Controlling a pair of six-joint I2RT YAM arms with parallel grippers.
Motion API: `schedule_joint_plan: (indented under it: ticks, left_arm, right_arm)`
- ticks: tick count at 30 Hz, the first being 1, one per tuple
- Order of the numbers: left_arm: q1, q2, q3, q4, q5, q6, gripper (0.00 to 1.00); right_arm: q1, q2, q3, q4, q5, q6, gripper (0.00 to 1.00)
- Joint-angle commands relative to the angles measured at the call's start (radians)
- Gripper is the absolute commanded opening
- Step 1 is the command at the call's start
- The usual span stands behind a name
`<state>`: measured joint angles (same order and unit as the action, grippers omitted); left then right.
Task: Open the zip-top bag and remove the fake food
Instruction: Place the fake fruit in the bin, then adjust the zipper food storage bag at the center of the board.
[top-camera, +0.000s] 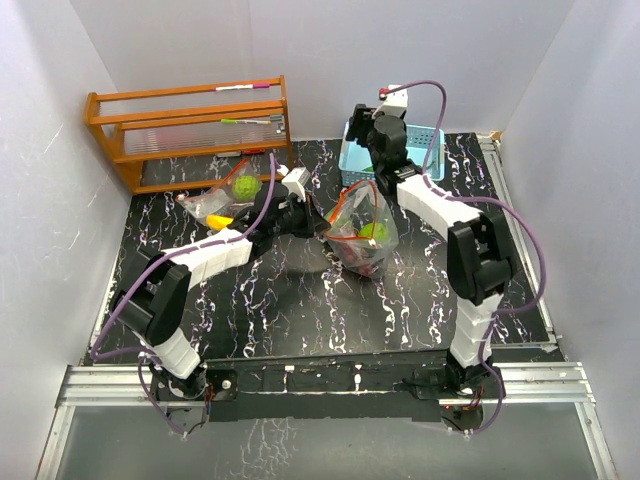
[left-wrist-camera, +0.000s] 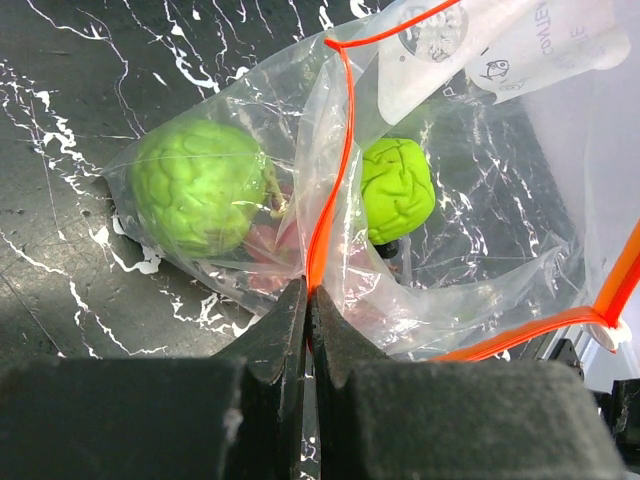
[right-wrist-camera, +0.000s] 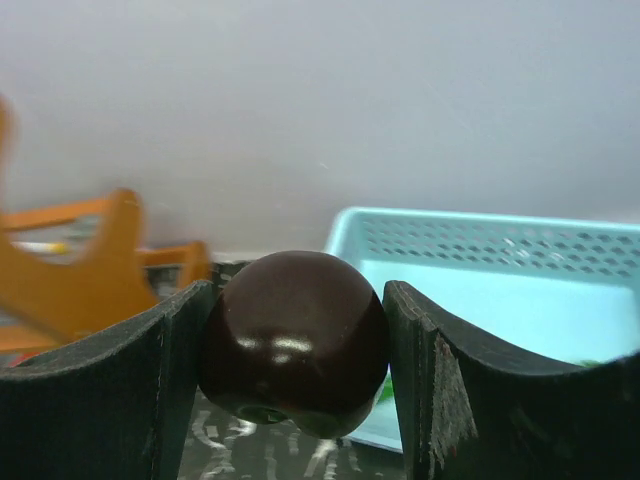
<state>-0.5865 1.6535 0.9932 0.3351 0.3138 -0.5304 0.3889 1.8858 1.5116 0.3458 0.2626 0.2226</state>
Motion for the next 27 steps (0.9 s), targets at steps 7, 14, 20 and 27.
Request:
schedule_joint_plan:
  ticks: [7,14,20,27]
  left_arm:
    - [-0.004,-0.071,-0.002,-0.023,-0.016,0.033,0.00]
    - [-0.004,-0.078,-0.009,-0.031,-0.024,0.038,0.00]
    - [-0.005,-0.078,-0.015,-0.040,-0.034,0.046,0.00]
    - [-0.005,-0.069,0.007,-0.063,-0.069,0.058,0.00]
  right_arm:
    - [-0.087,0.229,0.181,-0.187,0.198,-0.099,0.52]
    - [-0.092,0.237,0.228,-0.250,0.092,-0.141,0.96]
    - [-0.080,0.079,0.130,-0.229,-0.006,-0.137,0.98]
    - [0.026,-0.235,-0.125,-0.134,-0.112,-0.176,0.91]
